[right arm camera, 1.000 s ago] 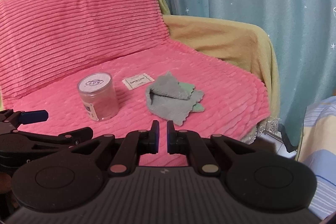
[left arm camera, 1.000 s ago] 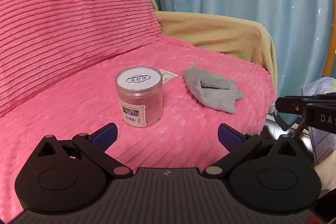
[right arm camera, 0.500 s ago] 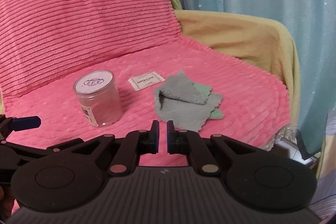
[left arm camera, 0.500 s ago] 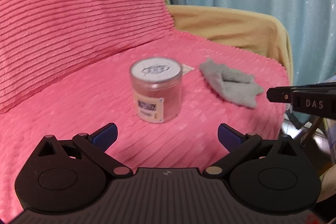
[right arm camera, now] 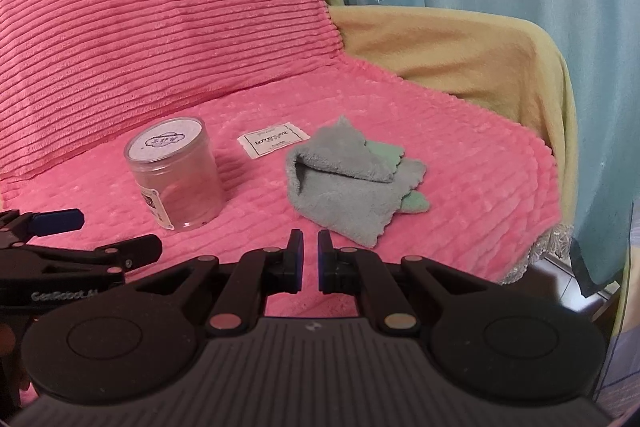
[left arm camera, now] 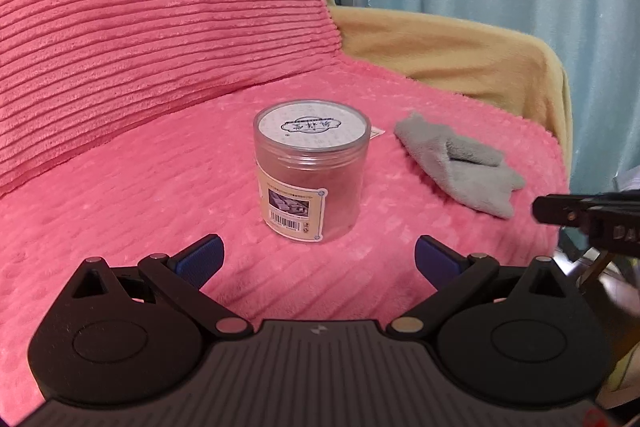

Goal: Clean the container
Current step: 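Move the right tool toward the grey cloth and the left tool toward the jar, then close the right tool on the grey cloth and lift it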

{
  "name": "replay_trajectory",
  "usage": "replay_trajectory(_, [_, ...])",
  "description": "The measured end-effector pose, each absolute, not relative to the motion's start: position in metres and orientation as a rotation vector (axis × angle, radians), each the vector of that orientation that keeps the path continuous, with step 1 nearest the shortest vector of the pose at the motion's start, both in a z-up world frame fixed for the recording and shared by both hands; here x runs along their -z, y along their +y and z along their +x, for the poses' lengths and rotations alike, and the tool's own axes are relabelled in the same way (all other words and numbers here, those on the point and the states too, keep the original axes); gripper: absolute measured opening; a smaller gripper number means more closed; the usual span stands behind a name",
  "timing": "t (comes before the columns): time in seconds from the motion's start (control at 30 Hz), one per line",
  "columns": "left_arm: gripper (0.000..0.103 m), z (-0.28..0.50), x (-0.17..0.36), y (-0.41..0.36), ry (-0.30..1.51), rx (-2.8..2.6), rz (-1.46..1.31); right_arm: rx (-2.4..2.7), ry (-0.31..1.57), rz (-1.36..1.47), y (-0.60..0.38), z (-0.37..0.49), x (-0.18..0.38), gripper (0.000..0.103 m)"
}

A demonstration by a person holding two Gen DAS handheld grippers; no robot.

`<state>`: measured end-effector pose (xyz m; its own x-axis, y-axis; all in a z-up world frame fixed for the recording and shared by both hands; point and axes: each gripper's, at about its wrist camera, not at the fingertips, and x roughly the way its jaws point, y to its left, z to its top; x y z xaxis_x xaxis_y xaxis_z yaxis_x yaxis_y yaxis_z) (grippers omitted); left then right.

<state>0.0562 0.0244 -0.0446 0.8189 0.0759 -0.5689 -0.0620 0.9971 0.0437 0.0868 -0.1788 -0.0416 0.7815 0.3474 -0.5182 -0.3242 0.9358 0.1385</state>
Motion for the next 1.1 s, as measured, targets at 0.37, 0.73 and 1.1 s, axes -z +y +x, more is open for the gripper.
replay_trajectory(0.37, [0.102, 0.078, 0.061, 0.024, 0.510, -0.081, 0.068, -0.402, 0.521, 0.027, -0.174, 0.107, 0.040, 0.003])
replay_trajectory(0.73, [0.102, 0.081, 0.065, 0.030, 0.458, -0.094, 0.072, -0.443, 0.497, -0.008, -0.155, 0.140, 0.042, 0.003])
replay_trajectory(1.1, [0.102, 0.085, 0.072, 0.034, 0.482, -0.117, 0.075, -0.421, 0.508, -0.052, -0.134, 0.159, 0.049, 0.003])
